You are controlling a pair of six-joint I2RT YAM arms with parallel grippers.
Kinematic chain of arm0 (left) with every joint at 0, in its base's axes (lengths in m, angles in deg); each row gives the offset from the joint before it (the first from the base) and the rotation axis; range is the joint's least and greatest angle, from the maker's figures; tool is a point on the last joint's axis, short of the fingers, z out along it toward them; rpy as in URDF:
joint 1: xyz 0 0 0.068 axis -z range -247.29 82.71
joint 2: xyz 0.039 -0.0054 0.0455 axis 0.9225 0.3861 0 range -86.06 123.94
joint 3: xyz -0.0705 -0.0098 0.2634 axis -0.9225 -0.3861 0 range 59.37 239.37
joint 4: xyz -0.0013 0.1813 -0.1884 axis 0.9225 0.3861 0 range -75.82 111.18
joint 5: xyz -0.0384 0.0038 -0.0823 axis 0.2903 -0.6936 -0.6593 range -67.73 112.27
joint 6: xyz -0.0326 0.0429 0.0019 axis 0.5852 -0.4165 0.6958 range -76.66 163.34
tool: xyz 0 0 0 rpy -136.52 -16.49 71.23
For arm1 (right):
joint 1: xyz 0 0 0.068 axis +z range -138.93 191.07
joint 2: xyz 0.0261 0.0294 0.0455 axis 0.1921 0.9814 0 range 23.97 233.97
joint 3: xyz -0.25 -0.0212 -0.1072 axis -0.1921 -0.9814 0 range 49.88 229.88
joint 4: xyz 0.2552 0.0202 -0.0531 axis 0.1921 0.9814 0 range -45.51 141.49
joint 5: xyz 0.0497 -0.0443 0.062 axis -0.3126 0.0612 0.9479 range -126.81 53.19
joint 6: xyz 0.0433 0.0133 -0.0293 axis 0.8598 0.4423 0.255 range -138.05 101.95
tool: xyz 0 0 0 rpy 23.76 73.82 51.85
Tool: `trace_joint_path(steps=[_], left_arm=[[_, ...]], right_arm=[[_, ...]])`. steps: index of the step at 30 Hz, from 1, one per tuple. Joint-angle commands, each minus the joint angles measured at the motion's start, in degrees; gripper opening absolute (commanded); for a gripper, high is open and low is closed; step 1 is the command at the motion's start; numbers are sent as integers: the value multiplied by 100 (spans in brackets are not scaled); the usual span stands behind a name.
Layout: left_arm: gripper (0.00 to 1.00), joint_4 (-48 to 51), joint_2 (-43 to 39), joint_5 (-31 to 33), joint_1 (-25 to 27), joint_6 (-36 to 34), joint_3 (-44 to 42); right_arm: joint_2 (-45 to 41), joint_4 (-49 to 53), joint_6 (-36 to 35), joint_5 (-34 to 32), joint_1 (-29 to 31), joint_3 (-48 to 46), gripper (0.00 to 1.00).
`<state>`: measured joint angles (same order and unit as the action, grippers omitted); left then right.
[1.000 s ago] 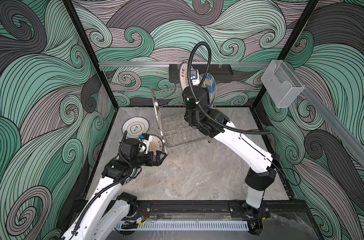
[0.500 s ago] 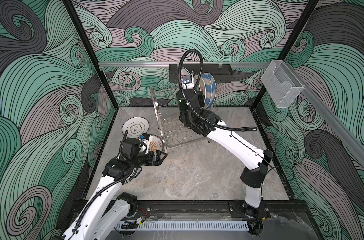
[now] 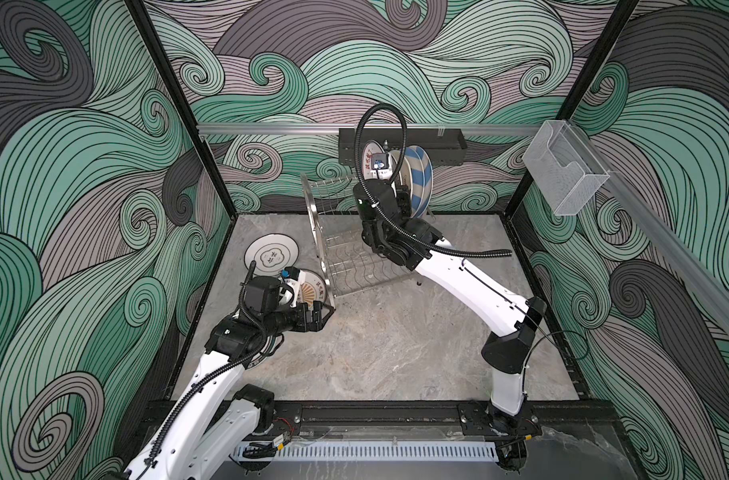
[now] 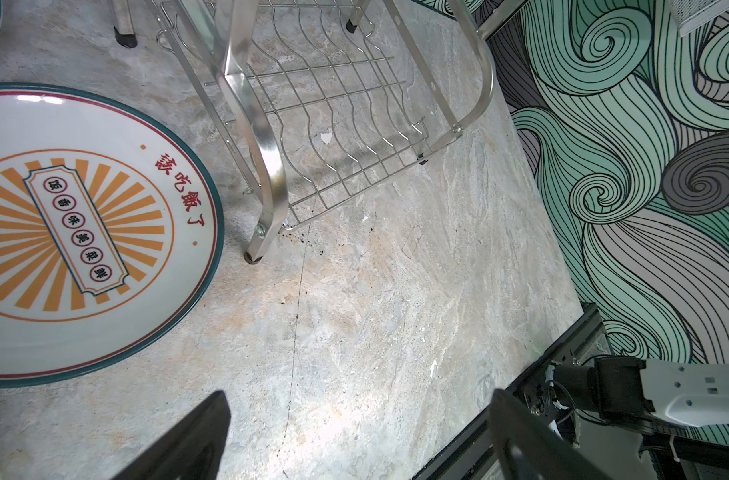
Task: Load the plates into the dish rack
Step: 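Lower the sunburst plate into the rack beside the red-lettered plate, right gripper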
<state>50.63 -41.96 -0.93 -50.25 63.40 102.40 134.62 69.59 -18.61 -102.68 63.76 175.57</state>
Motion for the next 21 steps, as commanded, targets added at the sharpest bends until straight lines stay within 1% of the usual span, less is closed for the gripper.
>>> trace_joint_path(steps=[1,11,17,21], left_arm=[[99,63,-8,-57,-43,-67,26],[99,64,7,-44,-42,-69,23],[98,55,20,-44,-41,-66,30],[99,59,6,-35,-35,-69,30]], right_arm=[[4,-121,232,30,-39,17,0],[62,217,564,32,-162,-34,0],[0,251,778,220,-171,-219,0],[54,361,855,285,-171,-178,0]])
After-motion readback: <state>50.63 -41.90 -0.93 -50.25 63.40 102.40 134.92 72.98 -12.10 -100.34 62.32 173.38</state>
